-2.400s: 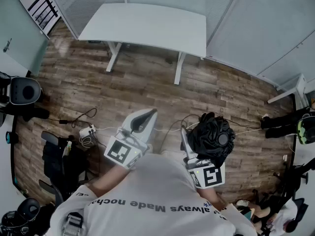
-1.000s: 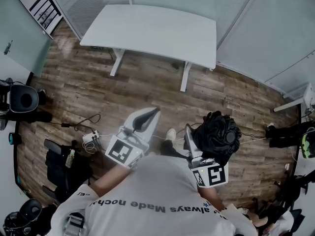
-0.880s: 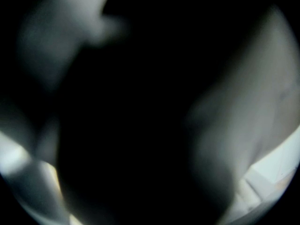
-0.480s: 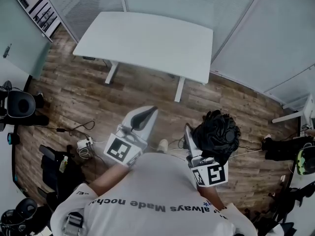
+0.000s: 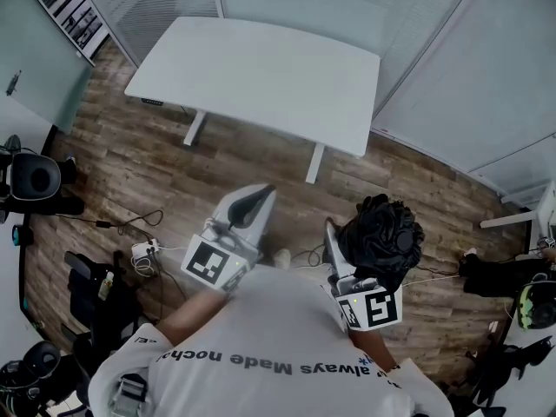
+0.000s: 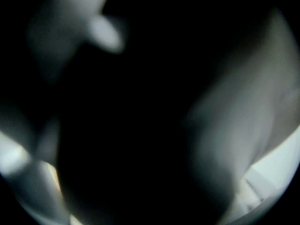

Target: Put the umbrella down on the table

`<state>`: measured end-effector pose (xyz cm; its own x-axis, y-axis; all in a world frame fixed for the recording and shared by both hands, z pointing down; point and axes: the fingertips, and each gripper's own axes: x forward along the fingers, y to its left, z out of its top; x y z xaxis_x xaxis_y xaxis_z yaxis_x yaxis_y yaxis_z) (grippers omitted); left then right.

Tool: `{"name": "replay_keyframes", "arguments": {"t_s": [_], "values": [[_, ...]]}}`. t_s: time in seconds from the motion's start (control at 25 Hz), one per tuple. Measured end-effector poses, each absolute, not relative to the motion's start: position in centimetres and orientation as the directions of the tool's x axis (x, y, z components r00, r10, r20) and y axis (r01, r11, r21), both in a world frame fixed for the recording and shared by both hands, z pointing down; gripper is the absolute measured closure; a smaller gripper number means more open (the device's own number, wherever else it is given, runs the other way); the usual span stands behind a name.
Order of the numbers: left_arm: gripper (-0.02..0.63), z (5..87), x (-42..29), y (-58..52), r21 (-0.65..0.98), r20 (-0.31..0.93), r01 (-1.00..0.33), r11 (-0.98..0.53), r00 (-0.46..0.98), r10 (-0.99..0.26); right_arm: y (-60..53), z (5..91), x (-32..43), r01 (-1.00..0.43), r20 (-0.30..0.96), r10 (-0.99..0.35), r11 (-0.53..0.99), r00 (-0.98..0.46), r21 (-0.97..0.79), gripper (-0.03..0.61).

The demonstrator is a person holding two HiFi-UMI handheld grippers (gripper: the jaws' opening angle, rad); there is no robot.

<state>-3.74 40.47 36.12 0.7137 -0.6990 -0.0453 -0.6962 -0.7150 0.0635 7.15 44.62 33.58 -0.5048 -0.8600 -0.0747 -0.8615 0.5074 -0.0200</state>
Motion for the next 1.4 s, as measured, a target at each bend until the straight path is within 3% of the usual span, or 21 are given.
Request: {"name": "replay_keyframes", "arguments": {"t_s": [0.56, 1.4], "values": [[0.611, 36.7, -4.1, 29.7, 0.059, -0.068, -0.680, -0.731, 0.728, -0.682, 34.1, 34.6, 6.6, -0.870, -0.065, -0.868, 0.494, -0.492, -0.006, 0.348], [0.611, 34.8, -9.4, -3.9, 0.077, -0.068, -0.629, -0.774, 0.771, -0.633, 1.0, 32.6, 0.9, -0.897, -0.062, -0.896, 0.442, -0.441, -0.017, 0.348]]}}
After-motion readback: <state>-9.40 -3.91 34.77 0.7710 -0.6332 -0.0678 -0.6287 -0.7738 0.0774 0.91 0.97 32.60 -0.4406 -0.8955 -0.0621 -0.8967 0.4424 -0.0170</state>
